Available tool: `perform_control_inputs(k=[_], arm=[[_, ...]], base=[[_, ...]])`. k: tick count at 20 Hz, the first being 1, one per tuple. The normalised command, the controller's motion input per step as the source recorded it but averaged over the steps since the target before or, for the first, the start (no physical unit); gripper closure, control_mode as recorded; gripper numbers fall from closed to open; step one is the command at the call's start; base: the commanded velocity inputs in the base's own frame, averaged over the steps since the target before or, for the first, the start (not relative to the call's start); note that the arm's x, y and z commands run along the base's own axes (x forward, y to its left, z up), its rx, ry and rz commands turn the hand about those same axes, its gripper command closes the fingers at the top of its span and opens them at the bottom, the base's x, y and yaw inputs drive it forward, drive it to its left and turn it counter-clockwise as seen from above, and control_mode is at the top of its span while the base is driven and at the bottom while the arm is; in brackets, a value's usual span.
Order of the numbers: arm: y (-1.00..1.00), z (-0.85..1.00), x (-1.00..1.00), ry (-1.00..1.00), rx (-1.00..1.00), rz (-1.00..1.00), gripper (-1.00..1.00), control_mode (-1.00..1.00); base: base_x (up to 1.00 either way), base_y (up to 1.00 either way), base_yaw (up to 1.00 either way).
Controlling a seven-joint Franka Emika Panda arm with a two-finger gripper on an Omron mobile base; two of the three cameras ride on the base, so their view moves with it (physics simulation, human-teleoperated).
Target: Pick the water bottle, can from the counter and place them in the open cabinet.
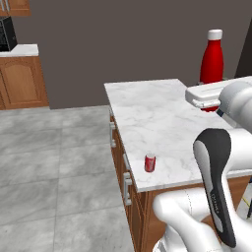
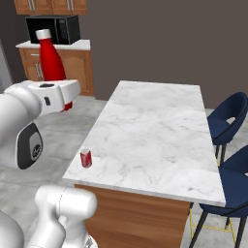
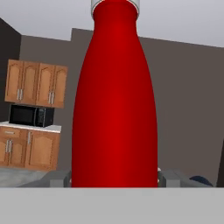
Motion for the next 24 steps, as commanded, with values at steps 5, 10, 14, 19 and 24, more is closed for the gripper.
perform_control_inputs(k=[5,10,14,19,24], arm=[[0.02,0.0,0.0,0.0,-0.01,0.0,1.0,1.0],[0.0,0.0,0.0,0.0,0.0,0.0,1.0,1.0],[0.0,0.0,0.0,0.0,0.0,0.0,1.0,1.0],[0.0,0.0,0.0,0.0,0.0,0.0,1.0,1.0],[0.0,0.0,0.0,0.0,0.0,0.0,1.0,1.0]], base=[[0.0,0.0,0.0],[-0.05,0.0,0.0],[-0.05,0.0,0.0],[-0.44,0.0,0.0],[-0.63,0.09,0.19]])
